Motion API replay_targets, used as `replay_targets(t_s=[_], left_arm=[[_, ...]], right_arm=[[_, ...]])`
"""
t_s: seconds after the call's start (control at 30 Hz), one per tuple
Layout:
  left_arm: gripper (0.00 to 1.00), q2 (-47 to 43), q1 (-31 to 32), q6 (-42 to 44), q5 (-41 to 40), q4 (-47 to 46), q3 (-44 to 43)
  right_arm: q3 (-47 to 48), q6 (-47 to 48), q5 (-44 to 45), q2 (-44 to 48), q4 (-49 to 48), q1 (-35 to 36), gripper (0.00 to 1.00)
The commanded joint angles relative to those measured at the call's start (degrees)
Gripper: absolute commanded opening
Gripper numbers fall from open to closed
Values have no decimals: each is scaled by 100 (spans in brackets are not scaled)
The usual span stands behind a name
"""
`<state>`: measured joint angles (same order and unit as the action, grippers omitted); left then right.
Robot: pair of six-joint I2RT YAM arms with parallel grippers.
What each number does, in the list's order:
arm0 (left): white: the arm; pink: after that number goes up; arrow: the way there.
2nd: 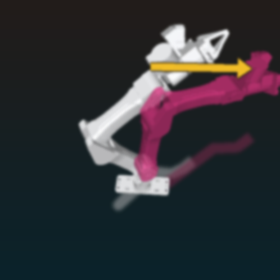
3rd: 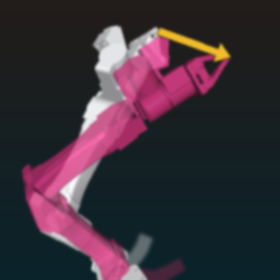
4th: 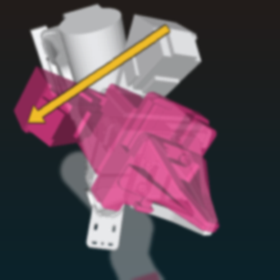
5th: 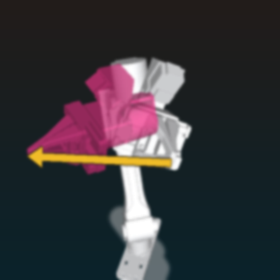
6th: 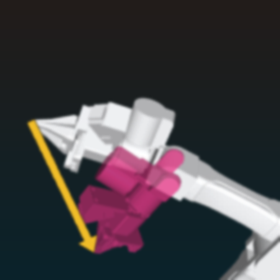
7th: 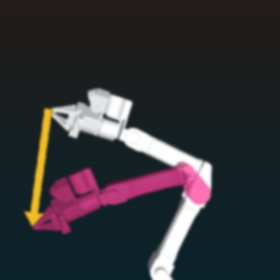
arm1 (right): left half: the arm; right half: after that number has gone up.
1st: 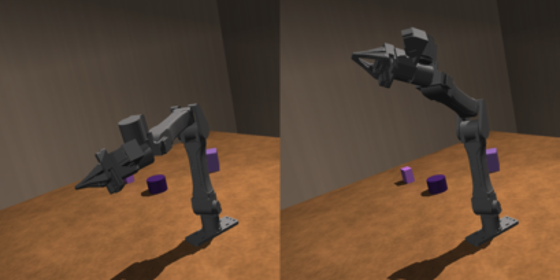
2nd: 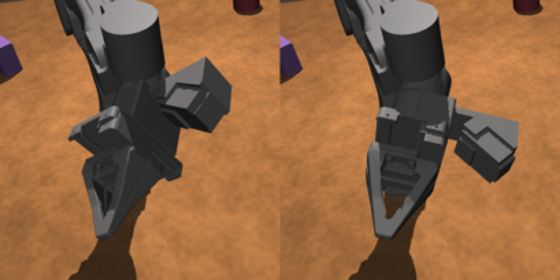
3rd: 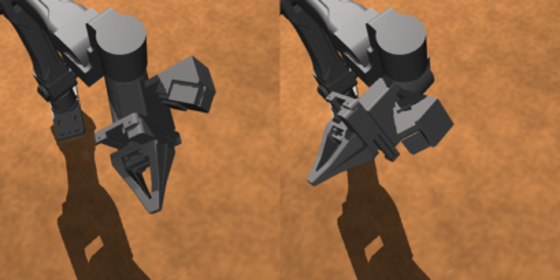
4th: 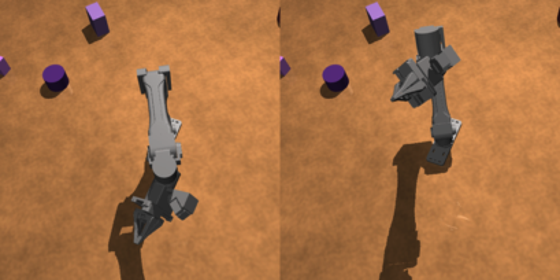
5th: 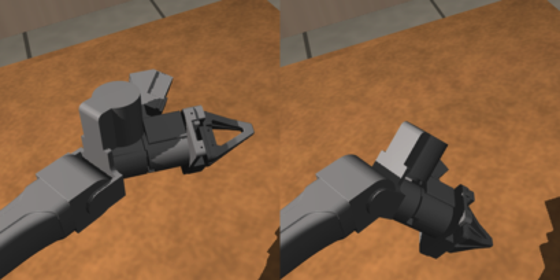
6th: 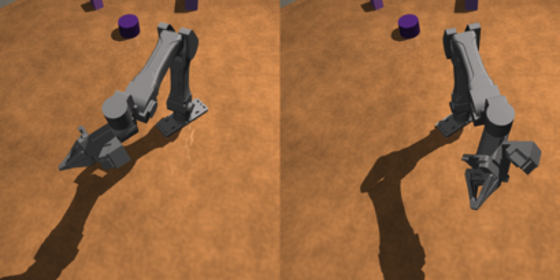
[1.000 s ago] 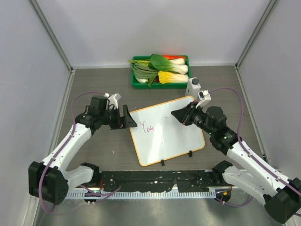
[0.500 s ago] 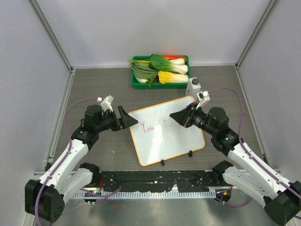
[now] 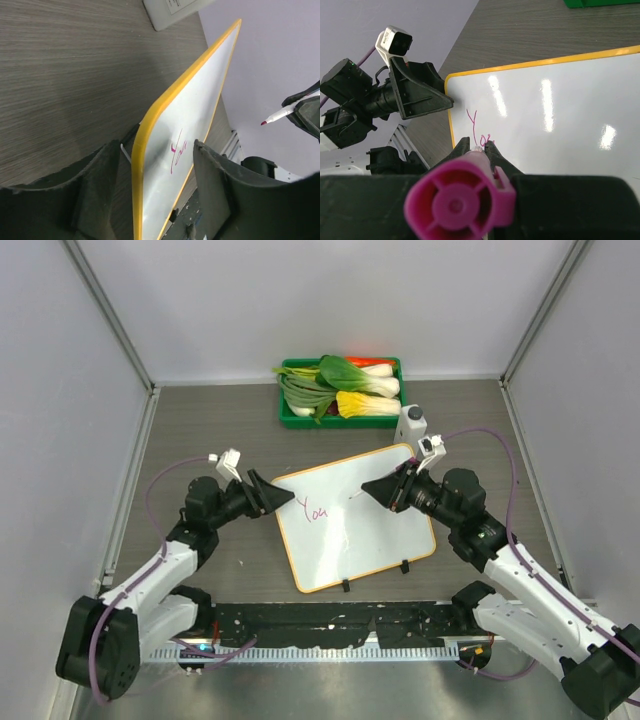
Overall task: Write a sentence on the whiteboard
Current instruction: Adjust the whiteboard on the whiteboard stand.
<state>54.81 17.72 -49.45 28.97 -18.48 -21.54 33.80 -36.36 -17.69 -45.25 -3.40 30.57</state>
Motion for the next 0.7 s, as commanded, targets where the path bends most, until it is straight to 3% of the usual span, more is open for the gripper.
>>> replay_targets(t_s=[0.0,0.07,0.13,0.33,0.67], left_arm=[[57,416,-14,-12,223,-1446,80],[47,609,-14,-38,345,-1780,115],[31,776,-14,-12,460,-2001,115],[2,935,-22,532,697,-1651,19],[0,1015,-163,1332,927,-543,-254]], right_arm=[[4,24,-59,78,-337,-24,1],[4,32,-76,70,-346,-33,1],[4,24,-85,61,-346,-33,1],[-23,94,-76,87,-328,-33,1],[12,647,293,61,-38,-33,1]])
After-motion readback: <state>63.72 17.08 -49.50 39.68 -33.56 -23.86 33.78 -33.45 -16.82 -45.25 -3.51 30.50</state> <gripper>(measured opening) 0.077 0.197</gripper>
